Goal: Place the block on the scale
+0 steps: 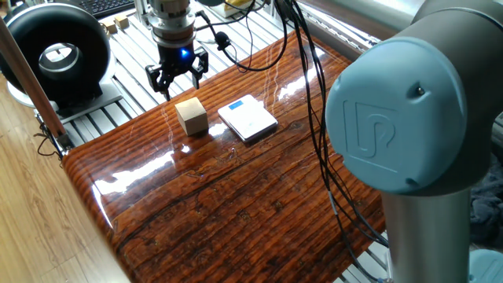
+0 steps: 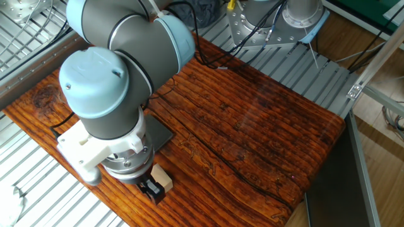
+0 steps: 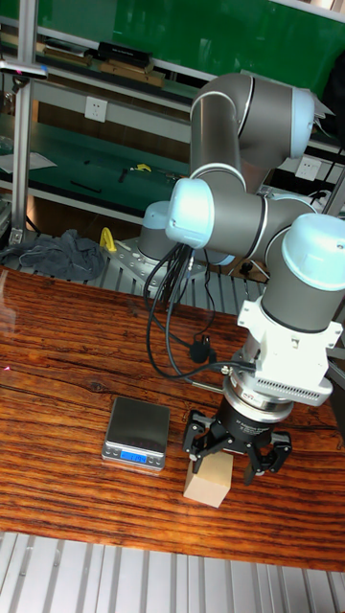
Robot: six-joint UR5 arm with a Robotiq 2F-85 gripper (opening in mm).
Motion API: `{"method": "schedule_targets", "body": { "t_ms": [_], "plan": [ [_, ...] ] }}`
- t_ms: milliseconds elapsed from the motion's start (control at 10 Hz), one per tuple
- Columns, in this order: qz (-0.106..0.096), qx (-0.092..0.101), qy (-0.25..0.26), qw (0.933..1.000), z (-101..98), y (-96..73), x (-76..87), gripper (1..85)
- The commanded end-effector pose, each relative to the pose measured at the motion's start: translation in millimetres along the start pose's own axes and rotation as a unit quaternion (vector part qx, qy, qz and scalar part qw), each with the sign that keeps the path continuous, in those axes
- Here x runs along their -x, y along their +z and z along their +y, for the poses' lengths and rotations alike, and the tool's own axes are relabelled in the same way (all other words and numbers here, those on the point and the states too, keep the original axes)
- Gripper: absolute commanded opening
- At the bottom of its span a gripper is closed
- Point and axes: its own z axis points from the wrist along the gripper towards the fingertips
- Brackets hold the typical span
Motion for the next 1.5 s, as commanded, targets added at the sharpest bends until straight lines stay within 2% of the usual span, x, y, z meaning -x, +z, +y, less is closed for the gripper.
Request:
{"method": "schedule_targets", "body": {
  "t_ms": [0, 200, 300, 600, 800, 1100, 1200, 1300, 1400],
  "plan": [
    [-0.005, -0.002, -0.001, 1.0000, -2.3, -1.6, 2.9, 69.7],
    [0.014, -0.019, -0.002, 0.9997, -11.0, -1.9, -6.9, 65.7],
    [0.015, -0.019, 0.009, 0.9997, -11.1, -1.9, -7.7, 62.7],
    [-0.007, -0.013, 0.003, 0.9999, -7.8, -1.7, 3.9, 60.3],
    [-0.009, 0.006, 0.007, 0.9999, -2.2, 11.9, 3.0, 61.3],
    [0.016, 0.020, 0.037, 0.9990, 9.9, 18.6, -5.1, 64.3],
    [0.019, 0.018, 0.039, 0.9989, 10.9, 21.0, -7.1, 65.0],
    [0.031, 0.016, 0.034, 0.9988, 11.4, 24.9, -11.0, 68.3],
    [0.035, 0.009, 0.036, 0.9987, 7.5, 29.0, -11.0, 72.7]
  ]
}}
